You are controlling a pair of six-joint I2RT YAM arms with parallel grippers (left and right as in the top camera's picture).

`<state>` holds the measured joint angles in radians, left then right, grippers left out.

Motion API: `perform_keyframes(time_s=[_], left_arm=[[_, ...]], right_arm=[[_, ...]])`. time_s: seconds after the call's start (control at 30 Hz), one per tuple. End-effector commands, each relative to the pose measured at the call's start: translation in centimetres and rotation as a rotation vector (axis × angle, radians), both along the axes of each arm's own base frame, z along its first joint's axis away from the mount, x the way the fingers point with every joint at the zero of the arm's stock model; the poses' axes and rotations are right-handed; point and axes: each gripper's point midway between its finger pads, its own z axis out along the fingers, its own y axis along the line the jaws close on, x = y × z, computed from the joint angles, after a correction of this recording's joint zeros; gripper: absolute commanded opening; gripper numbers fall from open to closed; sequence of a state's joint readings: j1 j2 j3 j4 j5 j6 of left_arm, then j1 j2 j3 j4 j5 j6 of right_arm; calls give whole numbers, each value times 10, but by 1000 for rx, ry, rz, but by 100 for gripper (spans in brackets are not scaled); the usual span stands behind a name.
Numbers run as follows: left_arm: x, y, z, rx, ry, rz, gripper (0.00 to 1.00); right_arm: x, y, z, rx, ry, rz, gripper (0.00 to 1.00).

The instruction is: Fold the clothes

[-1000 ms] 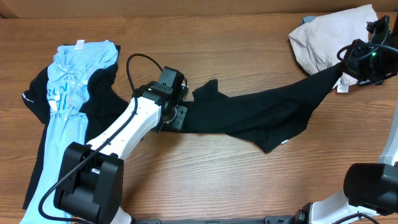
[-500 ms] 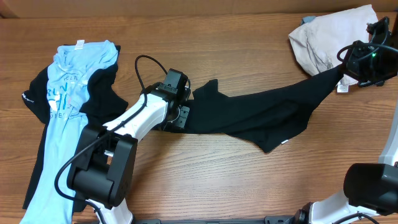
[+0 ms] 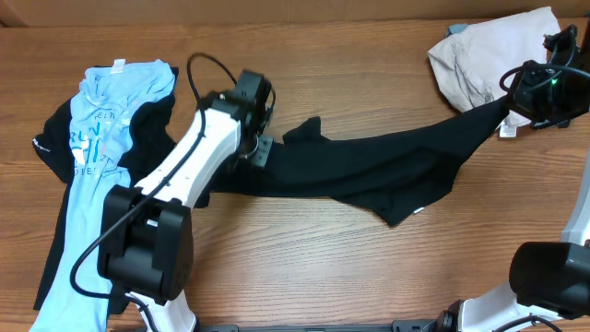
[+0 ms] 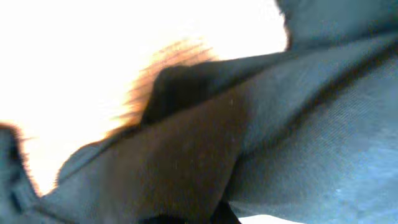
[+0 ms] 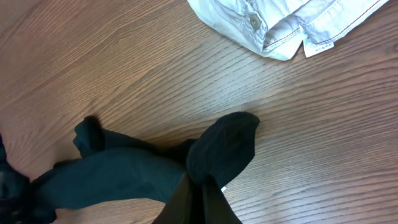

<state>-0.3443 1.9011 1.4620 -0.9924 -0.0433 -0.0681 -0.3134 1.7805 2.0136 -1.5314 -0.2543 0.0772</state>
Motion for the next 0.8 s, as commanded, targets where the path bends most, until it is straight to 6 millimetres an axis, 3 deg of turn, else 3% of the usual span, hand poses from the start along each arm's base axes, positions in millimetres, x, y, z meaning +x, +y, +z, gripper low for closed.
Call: perform_keyframes(time_s=[0.0, 0.07, 0.13, 0.23, 0.33, 0.57, 0.77], left_arm=[[24, -2, 50, -2, -80, -20, 4], [26, -3, 72, 1, -90, -42, 4], [31, 7, 112, 48, -135, -34, 4], [34, 14, 142, 68, -182, -18, 4], [38, 15, 160, 51, -217, -9, 4], [13, 10, 141, 24, -83, -30, 4], [-35, 12, 131, 6, 125, 28, 4]], right_arm=[[1, -2, 0, -13, -1, 3, 4], [1, -2, -1, -13, -1, 3, 4], [1, -2, 0, -13, -1, 4, 4], [1, -3, 0, -13, -1, 2, 4], [1, -3, 0, -13, -1, 1, 4], [1, -3, -1, -13, -1, 1, 4], [1, -3, 0, -13, -2, 1, 4]])
